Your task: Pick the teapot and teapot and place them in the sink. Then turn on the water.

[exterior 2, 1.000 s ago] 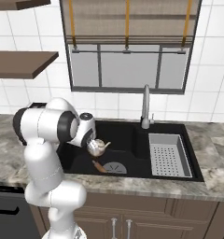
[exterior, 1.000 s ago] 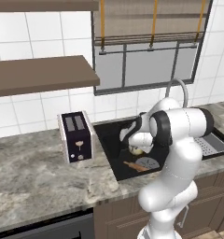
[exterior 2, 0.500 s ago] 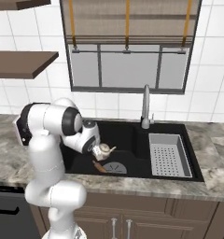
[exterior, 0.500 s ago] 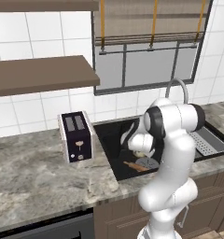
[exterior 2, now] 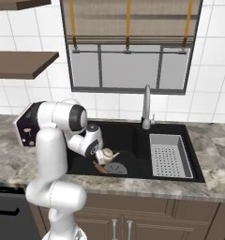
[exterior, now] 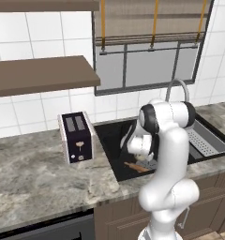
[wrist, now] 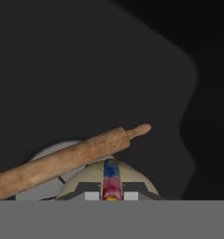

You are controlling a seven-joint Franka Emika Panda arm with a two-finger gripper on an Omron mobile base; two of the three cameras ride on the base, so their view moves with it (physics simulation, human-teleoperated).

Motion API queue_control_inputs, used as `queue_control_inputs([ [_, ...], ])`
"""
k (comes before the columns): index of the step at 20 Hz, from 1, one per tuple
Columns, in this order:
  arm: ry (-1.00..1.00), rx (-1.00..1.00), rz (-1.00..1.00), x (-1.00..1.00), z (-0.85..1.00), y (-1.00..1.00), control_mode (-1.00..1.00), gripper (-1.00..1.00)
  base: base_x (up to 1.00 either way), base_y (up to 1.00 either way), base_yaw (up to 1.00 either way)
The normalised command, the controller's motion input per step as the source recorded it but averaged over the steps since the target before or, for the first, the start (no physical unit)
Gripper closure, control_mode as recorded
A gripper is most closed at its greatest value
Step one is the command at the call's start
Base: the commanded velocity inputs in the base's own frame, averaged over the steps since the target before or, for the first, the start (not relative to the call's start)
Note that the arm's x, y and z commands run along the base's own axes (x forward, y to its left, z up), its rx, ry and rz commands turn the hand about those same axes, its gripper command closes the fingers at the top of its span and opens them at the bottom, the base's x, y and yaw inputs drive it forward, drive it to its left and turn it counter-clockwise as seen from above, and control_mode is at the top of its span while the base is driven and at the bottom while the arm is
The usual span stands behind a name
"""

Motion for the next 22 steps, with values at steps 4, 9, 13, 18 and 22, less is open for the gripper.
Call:
queue_control_inputs([
  [4,0.01,0.0,-0.05,0.26,-0.34,-0.05,-1.0,1.0,0.0,0.0,0.0],
  [9,0.0,0.0,-0.02,0.3,-0.31,-0.05,-1.0,1.0,0.0,0.0,0.0],
  [13,0.0,0.0,-0.02,0.33,-0.21,-0.04,-1.0,1.0,0.0,0.0,0.0],
  [18,0.0,0.0,-0.02,0.33,-0.21,0.0,-1.0,1.0,0.0,0.0,0.0],
  [22,0.0,0.0,-0.02,0.28,-0.16,0.0,-1.0,1.0,0.0,0.0,0.0],
])
